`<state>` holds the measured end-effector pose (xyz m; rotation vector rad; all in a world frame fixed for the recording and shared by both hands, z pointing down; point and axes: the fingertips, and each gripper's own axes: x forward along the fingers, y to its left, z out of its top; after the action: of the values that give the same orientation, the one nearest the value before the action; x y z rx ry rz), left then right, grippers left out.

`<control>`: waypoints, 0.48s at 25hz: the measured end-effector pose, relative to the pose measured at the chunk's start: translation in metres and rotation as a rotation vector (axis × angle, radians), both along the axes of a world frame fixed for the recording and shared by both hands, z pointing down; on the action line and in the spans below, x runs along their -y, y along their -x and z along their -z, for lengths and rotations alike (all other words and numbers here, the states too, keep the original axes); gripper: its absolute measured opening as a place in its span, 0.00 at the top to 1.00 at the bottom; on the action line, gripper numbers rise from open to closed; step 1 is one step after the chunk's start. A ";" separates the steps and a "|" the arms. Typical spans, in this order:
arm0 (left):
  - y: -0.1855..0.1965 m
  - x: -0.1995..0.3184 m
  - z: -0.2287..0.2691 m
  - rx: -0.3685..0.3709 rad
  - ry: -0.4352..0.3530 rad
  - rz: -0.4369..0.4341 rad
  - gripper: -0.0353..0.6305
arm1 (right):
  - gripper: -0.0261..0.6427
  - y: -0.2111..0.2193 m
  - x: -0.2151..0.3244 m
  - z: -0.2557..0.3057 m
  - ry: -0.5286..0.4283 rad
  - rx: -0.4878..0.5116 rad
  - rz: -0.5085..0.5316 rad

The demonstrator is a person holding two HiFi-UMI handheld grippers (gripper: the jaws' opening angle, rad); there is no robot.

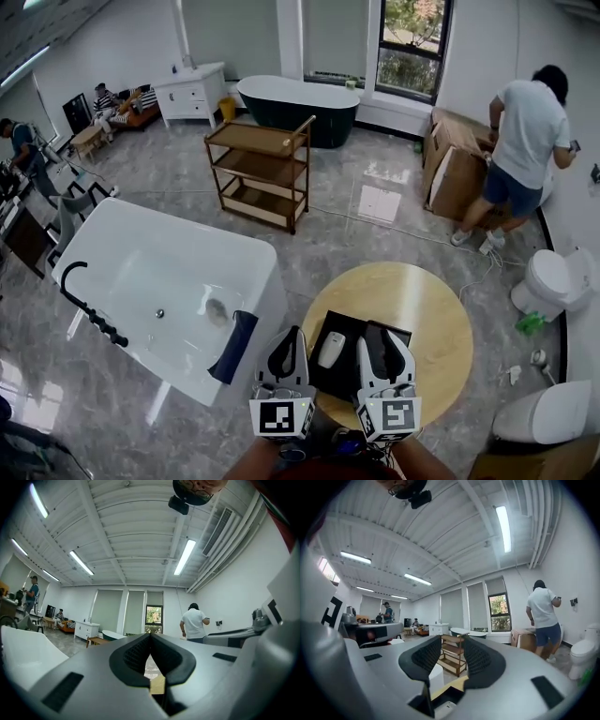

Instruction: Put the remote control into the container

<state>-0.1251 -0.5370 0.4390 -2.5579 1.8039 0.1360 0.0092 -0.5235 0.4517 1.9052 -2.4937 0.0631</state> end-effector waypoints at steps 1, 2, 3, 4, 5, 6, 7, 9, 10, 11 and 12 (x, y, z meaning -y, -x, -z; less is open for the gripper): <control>-0.002 0.000 0.001 0.000 -0.001 -0.004 0.92 | 0.73 -0.002 -0.003 0.006 -0.018 -0.011 0.007; -0.005 -0.001 0.002 -0.001 -0.001 -0.008 0.92 | 0.73 -0.005 -0.006 0.011 -0.036 -0.025 0.015; -0.008 -0.001 0.002 -0.001 -0.002 -0.012 0.93 | 0.73 -0.007 -0.009 0.015 -0.053 -0.039 0.020; -0.011 -0.002 0.002 -0.001 -0.002 -0.017 0.92 | 0.73 -0.010 -0.011 0.019 -0.070 -0.052 0.022; -0.014 -0.002 0.002 0.000 -0.002 -0.022 0.92 | 0.73 -0.012 -0.014 0.022 -0.087 -0.062 0.022; -0.016 -0.003 0.002 0.001 -0.002 -0.026 0.92 | 0.73 -0.015 -0.016 0.025 -0.101 -0.070 0.021; -0.018 -0.003 0.002 0.002 -0.002 -0.029 0.92 | 0.73 -0.017 -0.017 0.027 -0.111 -0.074 0.023; -0.020 -0.005 0.003 0.002 -0.003 -0.033 0.92 | 0.73 -0.019 -0.020 0.031 -0.121 -0.073 0.026; -0.020 -0.006 0.003 0.001 -0.003 -0.034 0.92 | 0.73 -0.020 -0.021 0.032 -0.123 -0.070 0.027; -0.021 -0.006 0.003 0.000 -0.003 -0.035 0.92 | 0.74 -0.021 -0.022 0.034 -0.126 -0.069 0.026; -0.022 -0.007 0.003 -0.001 -0.004 -0.035 0.92 | 0.77 -0.022 -0.023 0.036 -0.133 -0.072 0.024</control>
<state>-0.1035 -0.5304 0.4360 -2.5882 1.7579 0.1413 0.0308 -0.5002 0.4160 1.8867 -2.5314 -0.1718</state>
